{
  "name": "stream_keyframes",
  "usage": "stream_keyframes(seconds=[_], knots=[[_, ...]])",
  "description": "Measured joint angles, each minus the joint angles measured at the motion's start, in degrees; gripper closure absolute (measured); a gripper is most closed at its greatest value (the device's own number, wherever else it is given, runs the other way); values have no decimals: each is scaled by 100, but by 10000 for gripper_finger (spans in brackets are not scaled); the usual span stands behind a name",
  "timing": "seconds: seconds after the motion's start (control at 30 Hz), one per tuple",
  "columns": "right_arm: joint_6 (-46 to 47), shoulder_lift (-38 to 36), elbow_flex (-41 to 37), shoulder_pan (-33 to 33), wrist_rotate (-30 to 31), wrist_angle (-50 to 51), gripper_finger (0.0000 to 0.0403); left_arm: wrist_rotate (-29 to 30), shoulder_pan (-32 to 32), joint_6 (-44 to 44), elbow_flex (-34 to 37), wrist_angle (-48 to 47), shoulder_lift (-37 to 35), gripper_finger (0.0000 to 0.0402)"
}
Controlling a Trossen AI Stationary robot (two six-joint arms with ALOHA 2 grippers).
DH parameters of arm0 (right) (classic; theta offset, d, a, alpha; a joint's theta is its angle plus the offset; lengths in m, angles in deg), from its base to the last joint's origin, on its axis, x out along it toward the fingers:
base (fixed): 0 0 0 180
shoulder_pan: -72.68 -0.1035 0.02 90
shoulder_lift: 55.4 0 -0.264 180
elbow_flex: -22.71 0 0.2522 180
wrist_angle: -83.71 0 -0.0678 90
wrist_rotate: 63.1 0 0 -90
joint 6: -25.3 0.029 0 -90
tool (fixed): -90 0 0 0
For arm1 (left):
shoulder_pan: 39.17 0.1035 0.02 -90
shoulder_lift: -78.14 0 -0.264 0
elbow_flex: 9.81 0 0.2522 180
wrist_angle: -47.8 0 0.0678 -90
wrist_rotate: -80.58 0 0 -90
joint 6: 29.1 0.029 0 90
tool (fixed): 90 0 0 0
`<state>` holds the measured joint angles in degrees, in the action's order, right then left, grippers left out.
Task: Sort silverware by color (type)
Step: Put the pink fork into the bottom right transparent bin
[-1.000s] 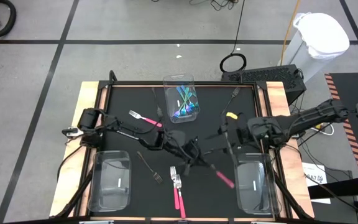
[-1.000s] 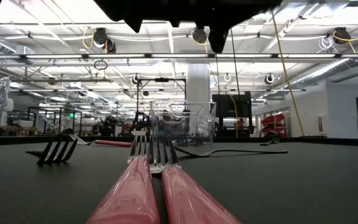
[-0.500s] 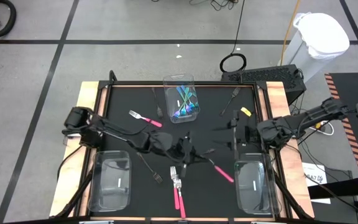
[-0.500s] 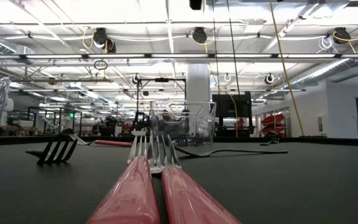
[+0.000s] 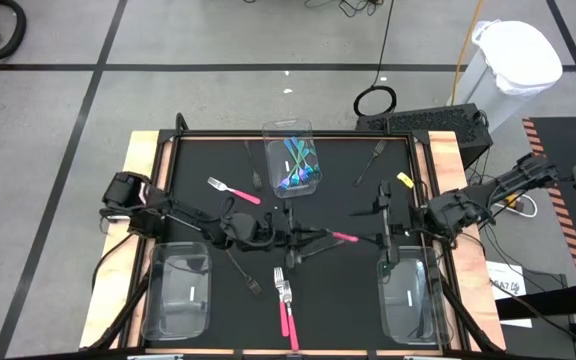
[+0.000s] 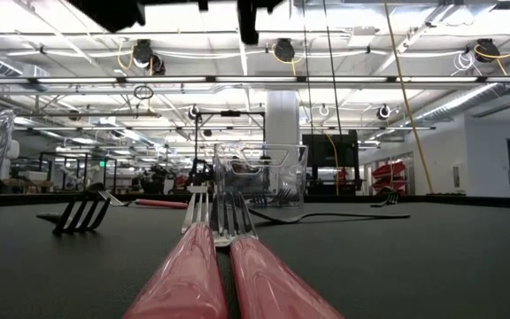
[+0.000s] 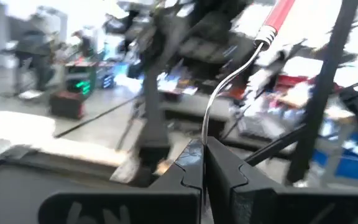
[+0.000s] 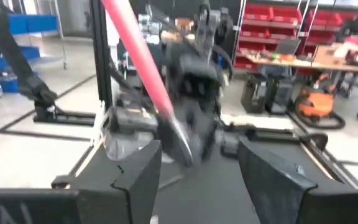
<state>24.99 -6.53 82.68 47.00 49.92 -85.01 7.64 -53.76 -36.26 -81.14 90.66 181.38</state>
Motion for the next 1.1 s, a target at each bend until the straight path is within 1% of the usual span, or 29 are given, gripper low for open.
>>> stream_keyframes(seconds=[0.03, 0.2, 0.4, 0.73, 0.87, 1.1], knots=[[-42, 29, 0, -58, 107, -122, 195, 103, 0, -3, 5, 7, 57, 398], [-380, 205, 0, -290, 400, -615, 195, 212, 29, -146, -6, 628, 420, 398], [-535, 290, 0, -461, 400, -983, 195, 391, 38, -139, -6, 923, 684, 398], [-580, 292, 0, -482, 403, -1018, 198, 459, 81, -103, -8, 967, 809, 398], [-633, 292, 0, -482, 403, -1010, 224, 459, 90, -96, -8, 934, 827, 398], [-795, 290, -2, -482, 409, -879, 314, 454, 101, -87, -8, 860, 824, 398]])
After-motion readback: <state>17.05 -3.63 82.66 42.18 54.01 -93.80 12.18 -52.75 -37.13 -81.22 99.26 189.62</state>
